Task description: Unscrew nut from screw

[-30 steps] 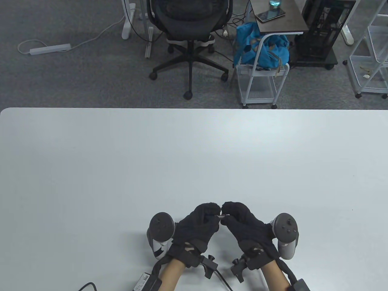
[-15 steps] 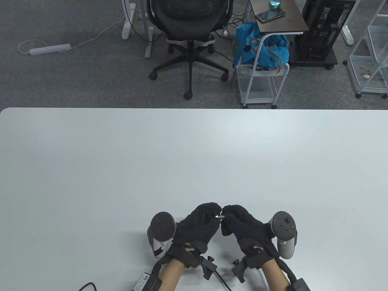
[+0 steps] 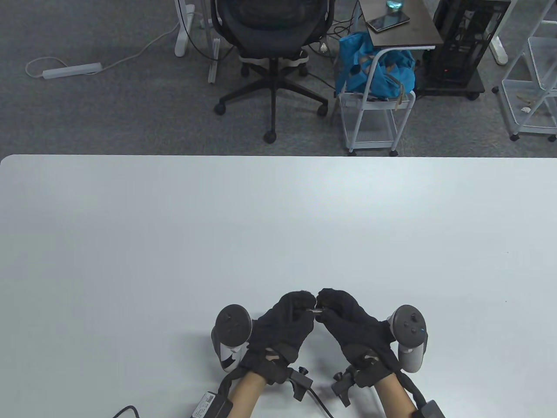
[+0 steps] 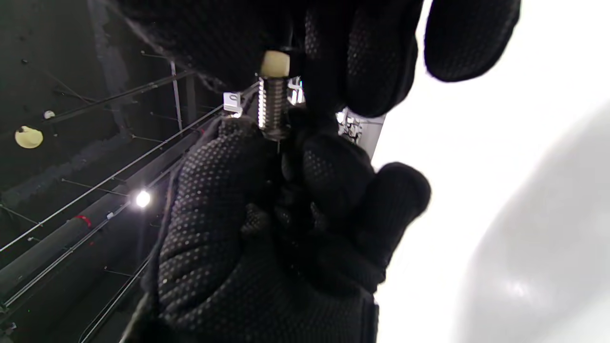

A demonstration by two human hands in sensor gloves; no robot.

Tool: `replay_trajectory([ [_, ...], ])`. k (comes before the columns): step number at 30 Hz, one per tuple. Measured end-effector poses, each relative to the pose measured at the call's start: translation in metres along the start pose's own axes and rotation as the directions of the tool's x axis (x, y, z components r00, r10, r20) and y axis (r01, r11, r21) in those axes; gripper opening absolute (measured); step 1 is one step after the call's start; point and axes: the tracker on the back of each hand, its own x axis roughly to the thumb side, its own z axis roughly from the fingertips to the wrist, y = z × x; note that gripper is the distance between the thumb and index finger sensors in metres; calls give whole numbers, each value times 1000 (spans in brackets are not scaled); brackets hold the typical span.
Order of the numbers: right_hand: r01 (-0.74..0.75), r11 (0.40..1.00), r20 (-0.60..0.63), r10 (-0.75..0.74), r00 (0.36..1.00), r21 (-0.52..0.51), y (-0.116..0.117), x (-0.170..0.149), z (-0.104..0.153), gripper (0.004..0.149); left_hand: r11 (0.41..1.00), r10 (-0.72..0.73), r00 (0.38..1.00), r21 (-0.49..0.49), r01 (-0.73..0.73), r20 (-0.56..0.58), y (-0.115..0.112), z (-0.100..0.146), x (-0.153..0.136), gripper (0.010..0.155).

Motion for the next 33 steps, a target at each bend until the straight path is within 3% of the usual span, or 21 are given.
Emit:
replay_trajectory([
  [4, -2, 999, -98, -2, 995, -40, -1, -9, 2, 71, 1000, -14, 1000, -17, 14, 13, -1, -1, 1, 49],
  [7, -23, 999, -111, 20, 994, -29, 0, -10, 1, 61, 999, -41, 999, -29, 42, 22, -4, -1, 2, 49],
  [13, -35, 999, -19, 35, 999, -35, 0, 0, 0, 52, 1000, -22, 1000, -22, 22, 3, -2, -1, 1, 49],
  [24, -65, 997, 58, 68, 996, -45, -1, 7, 1, 50, 1000, 26, 999, -13, -26, -30, -1, 1, 1, 50],
  [27, -37, 999, 15, 37, 999, -16, -1, 3, 0, 64, 999, 43, 999, -3, -43, -27, -1, 1, 1, 49],
  [30, 6, 1000, -129, -6, 992, 1, -1, -9, 2, 81, 999, 28, 1000, -21, -28, -3, -3, 1, 4, 49],
  [33, 42, 999, -194, -40, 980, 3, -1, -14, 2, 72, 999, 3, 1000, -32, -3, 3, -4, 1, 5, 48],
])
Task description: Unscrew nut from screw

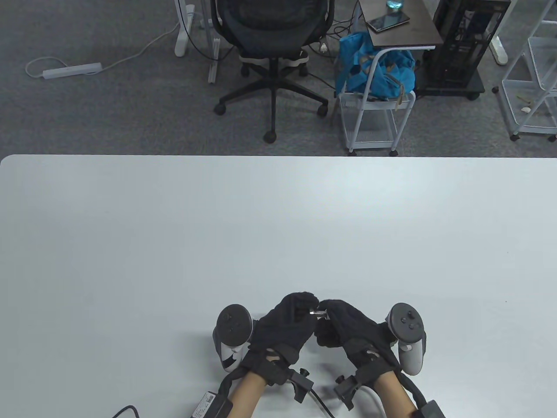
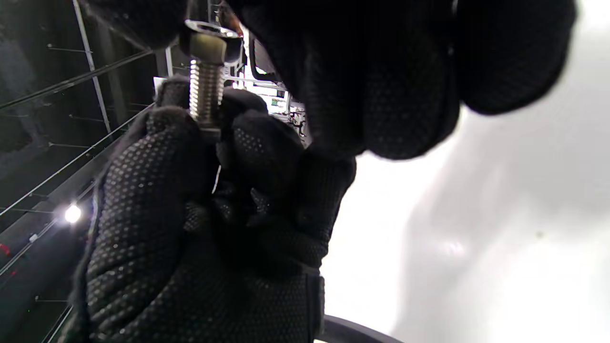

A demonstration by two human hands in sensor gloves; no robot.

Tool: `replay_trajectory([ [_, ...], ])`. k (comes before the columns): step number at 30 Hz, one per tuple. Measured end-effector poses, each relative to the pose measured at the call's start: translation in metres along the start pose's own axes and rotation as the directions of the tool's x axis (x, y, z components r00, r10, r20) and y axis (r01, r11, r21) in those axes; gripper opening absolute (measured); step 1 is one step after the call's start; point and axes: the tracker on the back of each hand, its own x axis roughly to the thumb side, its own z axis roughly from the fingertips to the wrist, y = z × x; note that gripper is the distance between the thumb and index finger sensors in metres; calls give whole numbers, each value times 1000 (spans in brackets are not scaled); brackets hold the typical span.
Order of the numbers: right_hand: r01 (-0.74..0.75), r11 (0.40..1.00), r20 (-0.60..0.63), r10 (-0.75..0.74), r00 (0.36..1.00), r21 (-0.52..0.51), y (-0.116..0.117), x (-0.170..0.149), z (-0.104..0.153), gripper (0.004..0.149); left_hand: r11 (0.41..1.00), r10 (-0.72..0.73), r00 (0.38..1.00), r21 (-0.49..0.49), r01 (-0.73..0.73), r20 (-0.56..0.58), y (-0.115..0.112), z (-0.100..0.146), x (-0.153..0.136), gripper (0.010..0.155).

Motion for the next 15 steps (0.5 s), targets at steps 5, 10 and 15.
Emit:
replay_trajectory([
  [5, -42, 999, 72, 44, 996, -32, 0, 10, 0, 57, 1000, -1, 1000, 9, 1, -16, 1, 0, -1, 50],
  [10, -42, 997, 159, 51, 986, -59, 1, 16, 1, 51, 999, 8, 1000, 36, -7, -28, 2, 1, -2, 50],
  [15, -50, 990, 221, 78, 972, -129, 1, 19, 4, 49, 999, 24, 999, 44, -23, -26, 2, 1, -2, 51],
])
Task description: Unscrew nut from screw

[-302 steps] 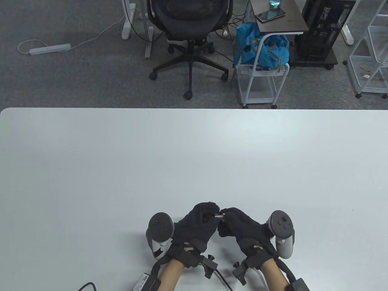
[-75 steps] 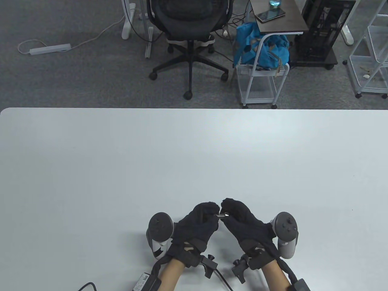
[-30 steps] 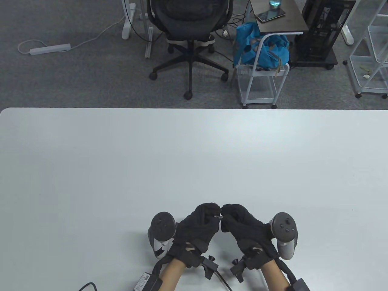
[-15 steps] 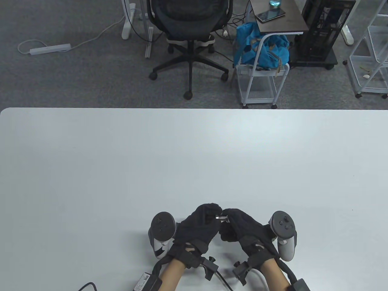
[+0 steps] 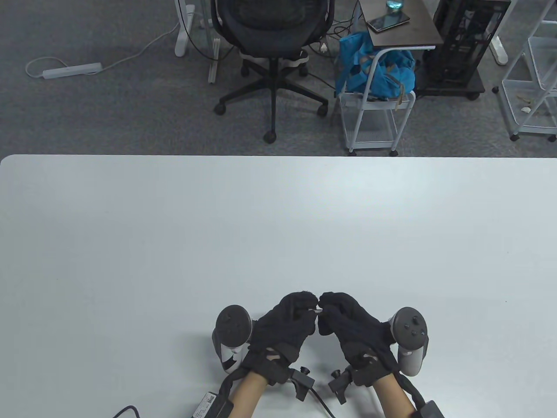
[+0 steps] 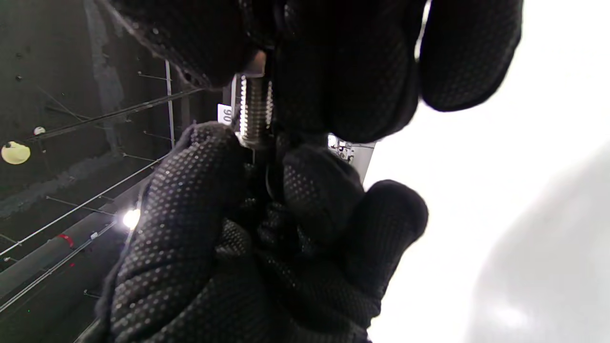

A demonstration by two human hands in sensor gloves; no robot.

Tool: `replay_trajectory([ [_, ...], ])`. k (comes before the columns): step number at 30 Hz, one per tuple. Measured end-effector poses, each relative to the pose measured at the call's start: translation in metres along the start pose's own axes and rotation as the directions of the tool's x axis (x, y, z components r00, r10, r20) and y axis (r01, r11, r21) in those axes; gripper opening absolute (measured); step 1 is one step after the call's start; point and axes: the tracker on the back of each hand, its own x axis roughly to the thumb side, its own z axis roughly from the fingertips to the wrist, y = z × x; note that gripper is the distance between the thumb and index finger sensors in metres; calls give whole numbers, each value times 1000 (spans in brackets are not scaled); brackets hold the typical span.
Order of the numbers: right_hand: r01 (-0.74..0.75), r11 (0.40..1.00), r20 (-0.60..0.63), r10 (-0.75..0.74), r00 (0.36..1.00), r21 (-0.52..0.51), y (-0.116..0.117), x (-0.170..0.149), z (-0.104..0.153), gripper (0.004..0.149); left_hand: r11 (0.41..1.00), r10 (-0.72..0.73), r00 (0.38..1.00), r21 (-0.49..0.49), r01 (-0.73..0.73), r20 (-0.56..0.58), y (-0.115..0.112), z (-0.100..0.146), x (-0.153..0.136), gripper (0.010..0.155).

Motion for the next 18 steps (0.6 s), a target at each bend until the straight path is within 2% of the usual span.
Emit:
replay_trajectory([
  [6, 35, 998, 3, -35, 999, 55, 0, 0, -1, 49, 1000, 18, 1000, 8, -18, -10, 2, 0, -1, 51],
  [9, 57, 996, -36, -55, 998, 72, 0, -4, -1, 61, 1000, 14, 1000, 2, -14, -2, 1, 0, -1, 50],
  [12, 65, 997, -157, -59, 986, 36, -2, -13, 2, 71, 1000, 3, 1000, -23, -2, 18, 0, -1, 1, 48],
  [16, 74, 996, -170, -63, 983, 57, -3, -13, -1, 58, 999, -28, 999, -30, 29, 29, -1, -1, 2, 48],
  [18, 55, 998, -134, -49, 990, 43, -2, -10, -1, 55, 999, -26, 999, -25, 26, 25, -1, -1, 2, 48],
])
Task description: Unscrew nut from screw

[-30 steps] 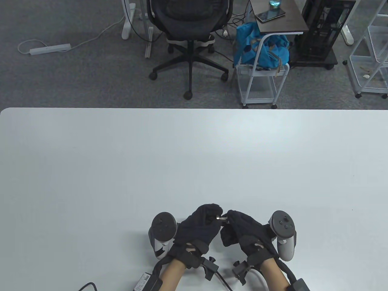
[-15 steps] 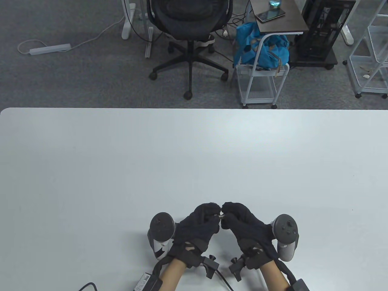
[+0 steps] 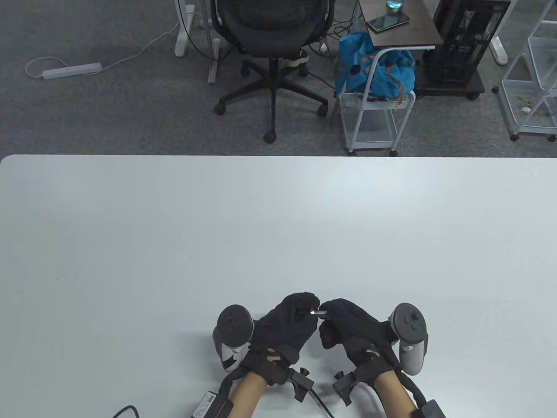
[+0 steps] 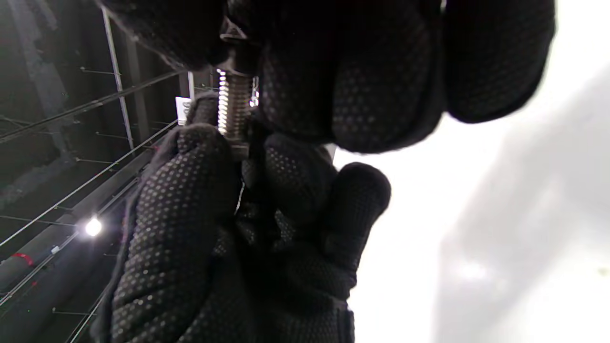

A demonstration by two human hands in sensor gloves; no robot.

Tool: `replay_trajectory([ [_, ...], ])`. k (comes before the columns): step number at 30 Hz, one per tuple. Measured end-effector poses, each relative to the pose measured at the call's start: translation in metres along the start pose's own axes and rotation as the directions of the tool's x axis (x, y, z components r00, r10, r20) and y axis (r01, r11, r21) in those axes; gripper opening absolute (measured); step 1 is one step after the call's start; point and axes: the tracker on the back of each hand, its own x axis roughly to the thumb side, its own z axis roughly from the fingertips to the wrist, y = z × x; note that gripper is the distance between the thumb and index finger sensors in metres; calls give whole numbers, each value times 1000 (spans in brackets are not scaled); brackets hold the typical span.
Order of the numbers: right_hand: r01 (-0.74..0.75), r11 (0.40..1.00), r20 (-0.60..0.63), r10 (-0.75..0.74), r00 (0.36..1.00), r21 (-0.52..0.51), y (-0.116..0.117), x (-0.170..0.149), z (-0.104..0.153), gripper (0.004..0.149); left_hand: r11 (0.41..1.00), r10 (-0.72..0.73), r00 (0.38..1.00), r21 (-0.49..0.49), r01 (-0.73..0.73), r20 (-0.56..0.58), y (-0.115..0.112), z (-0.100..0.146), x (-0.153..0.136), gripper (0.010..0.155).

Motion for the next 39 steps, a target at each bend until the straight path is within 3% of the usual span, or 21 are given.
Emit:
replay_trajectory([
  [15, -45, 999, 163, 44, 986, 4, 2, 13, 2, 44, 998, 67, 997, 19, -66, -46, 2, 1, -3, 50],
  [20, -19, 999, 124, 14, 992, 43, 2, 9, -1, 62, 997, 75, 997, 25, -74, -28, 3, 0, -2, 49],
  [22, 18, 998, 48, -21, 999, 63, 3, 1, 0, 73, 997, 73, 997, 11, -73, -15, 2, 0, -2, 48],
  [24, 57, 998, -27, -57, 998, 23, 2, -5, 1, 75, 998, 59, 998, 6, -59, -5, 2, -1, 0, 48],
  [29, 33, 999, -10, -32, 999, 10, 0, -2, -1, 57, 999, 31, 1000, 6, -31, 5, 1, 0, 1, 48],
  [39, -7, 1000, 132, 6, 991, 12, 2, 11, 0, 49, 998, 64, 998, 16, -63, -26, 3, 1, 0, 49],
])
